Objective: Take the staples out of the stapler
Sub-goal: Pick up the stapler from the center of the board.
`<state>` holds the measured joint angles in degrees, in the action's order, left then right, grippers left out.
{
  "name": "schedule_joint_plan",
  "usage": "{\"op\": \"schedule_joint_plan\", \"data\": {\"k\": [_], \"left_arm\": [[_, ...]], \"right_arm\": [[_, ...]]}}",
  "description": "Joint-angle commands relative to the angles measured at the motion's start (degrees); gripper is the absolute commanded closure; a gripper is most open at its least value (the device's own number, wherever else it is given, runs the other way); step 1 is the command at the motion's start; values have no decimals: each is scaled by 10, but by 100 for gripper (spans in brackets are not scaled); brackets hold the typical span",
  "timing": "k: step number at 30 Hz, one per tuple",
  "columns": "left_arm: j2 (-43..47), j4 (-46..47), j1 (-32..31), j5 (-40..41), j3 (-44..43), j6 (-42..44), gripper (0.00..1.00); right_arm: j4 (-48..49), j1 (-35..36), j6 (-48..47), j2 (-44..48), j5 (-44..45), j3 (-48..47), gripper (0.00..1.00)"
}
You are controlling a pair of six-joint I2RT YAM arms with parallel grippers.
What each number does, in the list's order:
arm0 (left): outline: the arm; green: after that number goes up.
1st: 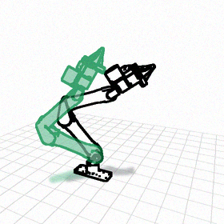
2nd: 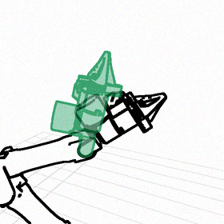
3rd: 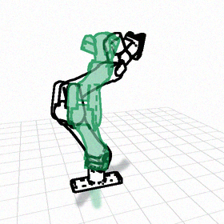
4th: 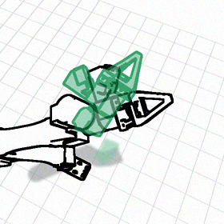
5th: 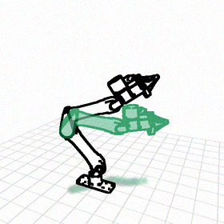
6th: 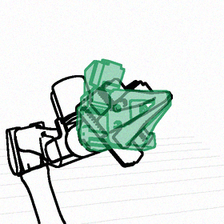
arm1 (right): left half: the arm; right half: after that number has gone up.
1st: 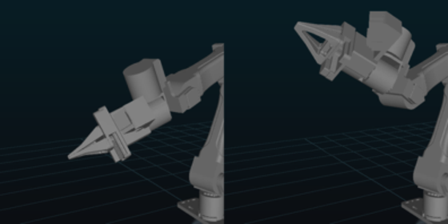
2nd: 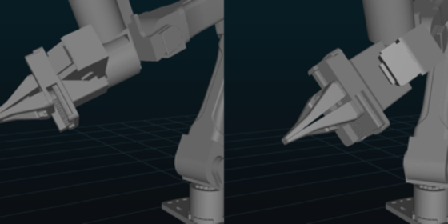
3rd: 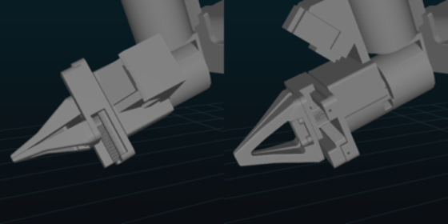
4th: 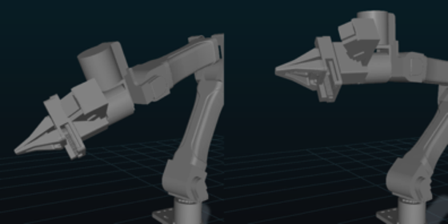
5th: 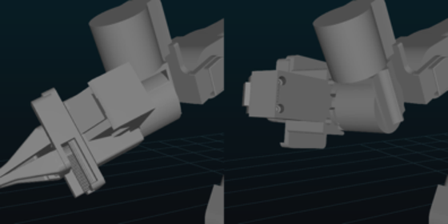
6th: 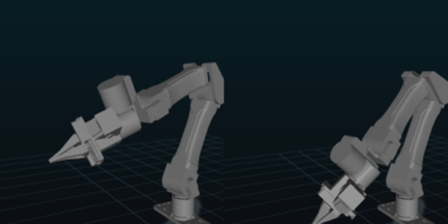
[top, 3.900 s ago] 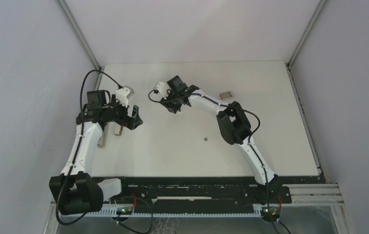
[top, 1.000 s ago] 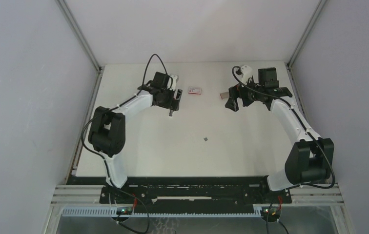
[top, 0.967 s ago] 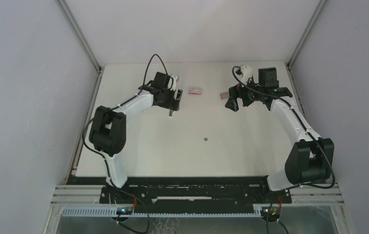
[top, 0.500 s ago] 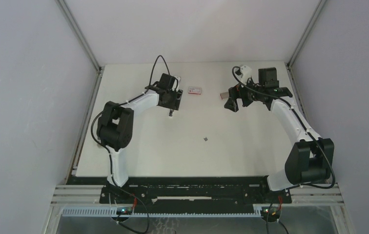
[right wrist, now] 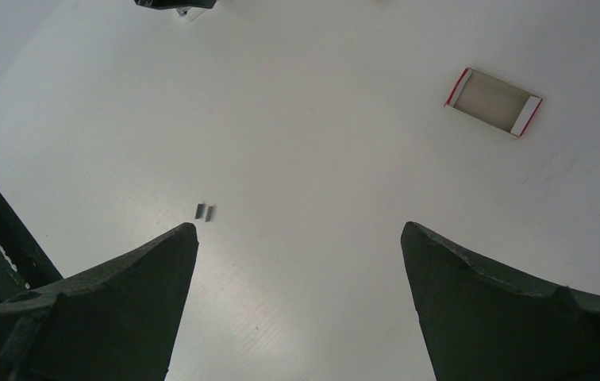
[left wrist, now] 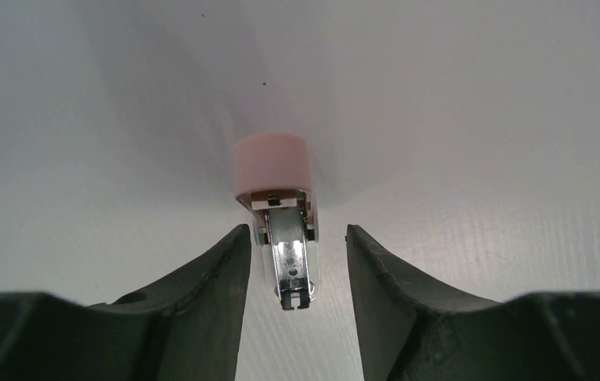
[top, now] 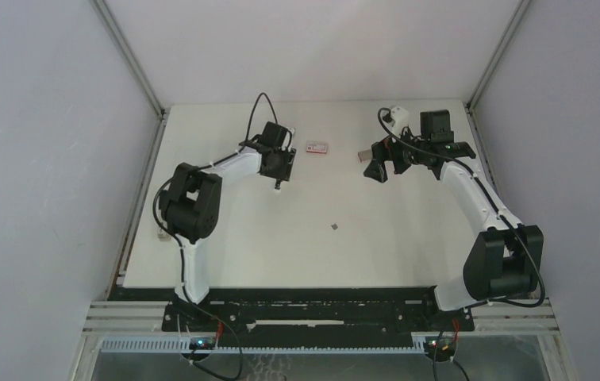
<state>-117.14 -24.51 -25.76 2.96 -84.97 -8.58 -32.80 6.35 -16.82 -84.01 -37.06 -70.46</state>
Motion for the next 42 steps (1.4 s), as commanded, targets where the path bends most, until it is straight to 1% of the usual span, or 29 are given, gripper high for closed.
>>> {"op": "schedule_joint_plan", "data": {"k": [1, 4, 7, 10, 12, 23, 30, 35, 42], "left_arm": [[-7, 11, -3, 9, -31, -12, 49], [-10, 12, -3, 15, -31, -13, 50], [-11, 13, -3, 20, -31, -12, 53], [-13, 15, -4, 24, -31, -12, 60], [-14, 16, -3, 28, -31, -12, 63], [-5, 16, 9, 55, -42, -4, 64], [7, 12, 60, 35, -72, 2, 64], [-3, 3, 106, 13, -114, 16, 64], [-54, -14, 165, -9, -217, 47, 64]], "right_arm": [[12, -2, -8, 19, -16, -4, 0], [12, -1, -8, 19, -20, -4, 0], [12, -2, -8, 19, -21, -4, 0], [11, -1, -8, 19, -24, -4, 0], [11, -3, -7, 19, -27, -4, 0], [9, -5, -6, 22, -33, -4, 0], [8, -8, -4, 22, -39, -4, 0], [7, -9, -4, 19, -39, -4, 0], [6, -10, -4, 12, -36, -4, 0]]}}
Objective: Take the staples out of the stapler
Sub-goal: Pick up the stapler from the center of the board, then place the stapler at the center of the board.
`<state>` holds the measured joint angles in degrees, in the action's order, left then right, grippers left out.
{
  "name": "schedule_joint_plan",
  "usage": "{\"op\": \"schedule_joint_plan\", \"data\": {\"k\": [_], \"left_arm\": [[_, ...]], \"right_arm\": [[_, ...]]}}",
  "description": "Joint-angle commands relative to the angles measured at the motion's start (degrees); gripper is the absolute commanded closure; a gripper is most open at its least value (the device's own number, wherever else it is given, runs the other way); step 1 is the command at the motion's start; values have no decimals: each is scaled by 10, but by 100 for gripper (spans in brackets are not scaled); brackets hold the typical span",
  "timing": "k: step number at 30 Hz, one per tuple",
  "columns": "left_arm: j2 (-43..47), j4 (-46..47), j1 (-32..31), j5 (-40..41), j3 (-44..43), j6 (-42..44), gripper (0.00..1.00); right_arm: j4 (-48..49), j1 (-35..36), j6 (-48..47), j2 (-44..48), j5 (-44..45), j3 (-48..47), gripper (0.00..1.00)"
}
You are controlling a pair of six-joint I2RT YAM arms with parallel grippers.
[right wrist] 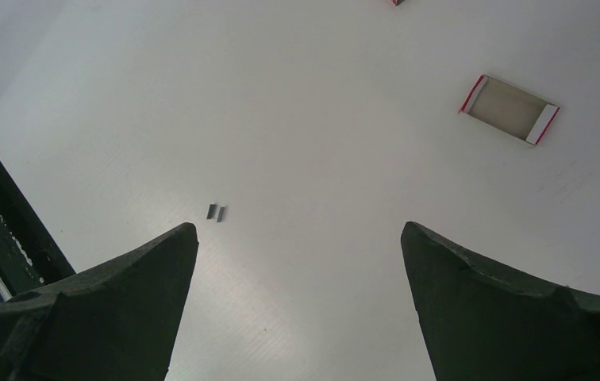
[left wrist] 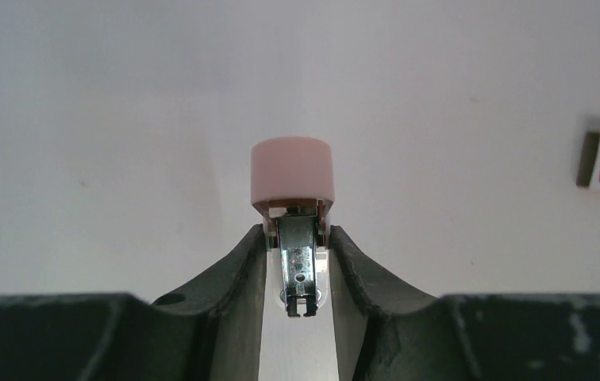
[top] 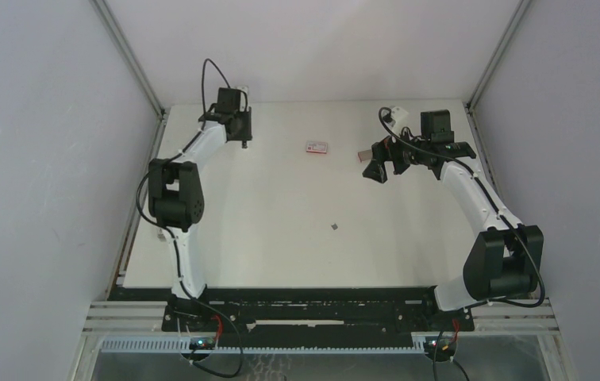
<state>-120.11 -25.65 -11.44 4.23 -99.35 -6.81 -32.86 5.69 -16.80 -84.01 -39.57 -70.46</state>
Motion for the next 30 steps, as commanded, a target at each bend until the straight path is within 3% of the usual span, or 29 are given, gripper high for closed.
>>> {"op": "schedule_joint_plan", "data": {"k": [1, 8, 30], "left_arm": [[-35, -8, 29, -21, -91, 33, 64], [-117, -98, 61, -68, -235, 54, 63], [-188, -234, 63, -75, -303, 38, 63]], "right_arm": [[7, -5, -4, 11, -11, -4, 0], [5, -12, -4, 11, -15, -4, 0], [2, -30, 2, 16, -34, -4, 0]]}}
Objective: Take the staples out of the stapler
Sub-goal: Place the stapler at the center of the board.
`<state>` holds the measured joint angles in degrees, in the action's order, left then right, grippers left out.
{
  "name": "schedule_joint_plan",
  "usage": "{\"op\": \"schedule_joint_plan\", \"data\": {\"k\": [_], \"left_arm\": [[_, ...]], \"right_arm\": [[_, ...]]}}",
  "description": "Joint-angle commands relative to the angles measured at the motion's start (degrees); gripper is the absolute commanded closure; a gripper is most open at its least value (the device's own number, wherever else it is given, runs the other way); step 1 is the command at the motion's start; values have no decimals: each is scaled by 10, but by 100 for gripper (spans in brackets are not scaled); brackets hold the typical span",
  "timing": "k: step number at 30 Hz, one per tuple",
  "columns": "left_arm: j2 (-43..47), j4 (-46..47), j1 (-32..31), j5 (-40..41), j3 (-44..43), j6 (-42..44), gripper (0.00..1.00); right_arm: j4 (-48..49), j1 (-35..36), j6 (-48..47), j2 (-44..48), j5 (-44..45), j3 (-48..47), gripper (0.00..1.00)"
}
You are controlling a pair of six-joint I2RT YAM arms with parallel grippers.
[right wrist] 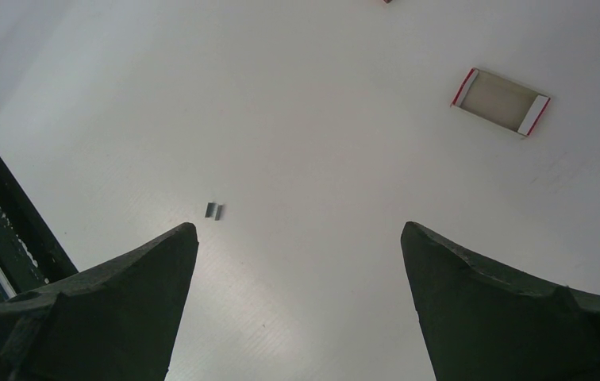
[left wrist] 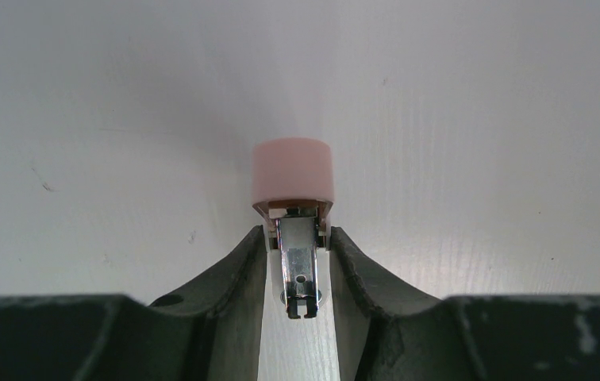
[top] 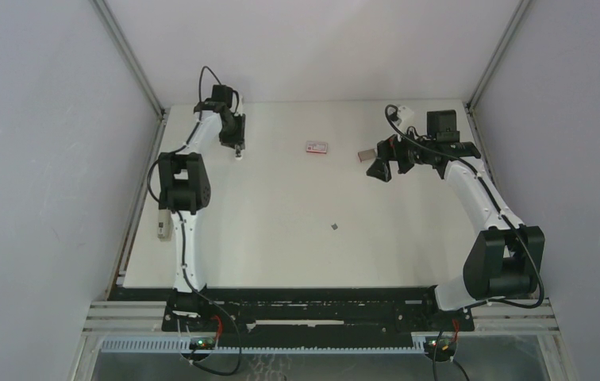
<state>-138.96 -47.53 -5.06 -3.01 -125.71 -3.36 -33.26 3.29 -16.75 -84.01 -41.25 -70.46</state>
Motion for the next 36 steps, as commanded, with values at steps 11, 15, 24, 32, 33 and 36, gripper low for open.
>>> {"op": "schedule_joint_plan", "data": {"k": [11, 15, 24, 32, 33, 36], "left_arm": [[-10, -37, -1, -4, -46, 2, 62], [-13, -47, -3, -2, -42, 3, 62], [-16, -52, -6, 9, -44, 2, 57], [7, -35, -6, 12, -23, -2, 38], [15, -33, -6, 13, -20, -2, 34], [52, -27, -5, 14, -9, 0, 23]], "right_arm": [[5, -13, 6, 22, -28, -4, 0], [5, -16, 8, 23, -30, -4, 0], [5, -17, 11, 23, -32, -4, 0], [4, -20, 12, 26, -37, -4, 0], [4, -20, 12, 27, -38, -4, 0], [3, -20, 12, 28, -40, -4, 0]]}}
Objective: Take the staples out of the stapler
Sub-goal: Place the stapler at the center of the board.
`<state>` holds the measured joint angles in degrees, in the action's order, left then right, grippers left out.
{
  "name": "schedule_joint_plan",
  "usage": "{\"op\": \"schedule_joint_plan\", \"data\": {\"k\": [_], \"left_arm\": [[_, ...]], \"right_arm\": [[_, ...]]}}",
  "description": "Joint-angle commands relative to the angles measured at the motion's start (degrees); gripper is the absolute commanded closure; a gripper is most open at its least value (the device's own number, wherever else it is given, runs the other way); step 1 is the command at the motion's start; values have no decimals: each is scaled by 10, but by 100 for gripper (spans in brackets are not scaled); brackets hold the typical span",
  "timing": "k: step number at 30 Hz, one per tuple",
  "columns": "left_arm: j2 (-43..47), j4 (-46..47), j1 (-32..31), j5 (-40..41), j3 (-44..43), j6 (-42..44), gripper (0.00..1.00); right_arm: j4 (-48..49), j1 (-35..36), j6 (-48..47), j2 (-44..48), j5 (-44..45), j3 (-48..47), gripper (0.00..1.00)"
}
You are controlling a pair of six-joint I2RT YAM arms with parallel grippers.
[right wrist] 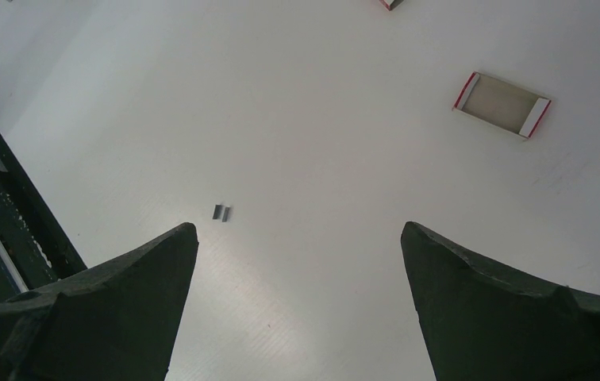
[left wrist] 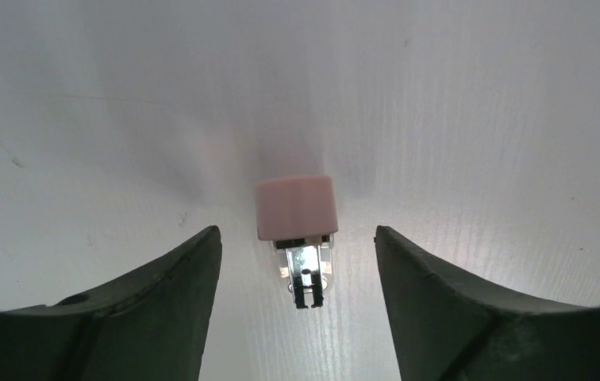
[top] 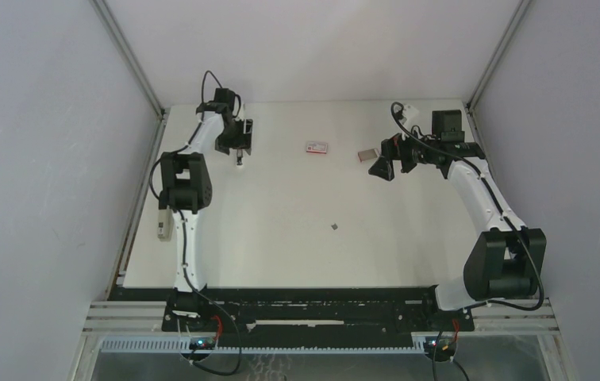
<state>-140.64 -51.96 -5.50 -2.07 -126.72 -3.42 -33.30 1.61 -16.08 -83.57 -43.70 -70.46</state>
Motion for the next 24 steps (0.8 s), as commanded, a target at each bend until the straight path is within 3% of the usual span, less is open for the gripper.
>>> {"op": "schedule_joint_plan", "data": {"k": [1, 5, 8, 17, 24], "left_arm": [[84, 20, -1, 4, 9, 2, 21], [175, 35, 6, -11, 86, 20, 9], [268, 85, 18, -7, 220, 40, 0], [459, 95, 95, -40, 463, 138, 0], [519, 110, 144, -35, 581, 161, 1]], "right_arm": [[2, -3, 6, 24, -15, -4, 0], [0, -1, 4, 29, -7, -4, 0], [-2, 5, -1, 38, -7, -4, 0], [-10, 56, -14, 57, -20, -4, 0], [-15, 101, -29, 54, -15, -4, 0]]}}
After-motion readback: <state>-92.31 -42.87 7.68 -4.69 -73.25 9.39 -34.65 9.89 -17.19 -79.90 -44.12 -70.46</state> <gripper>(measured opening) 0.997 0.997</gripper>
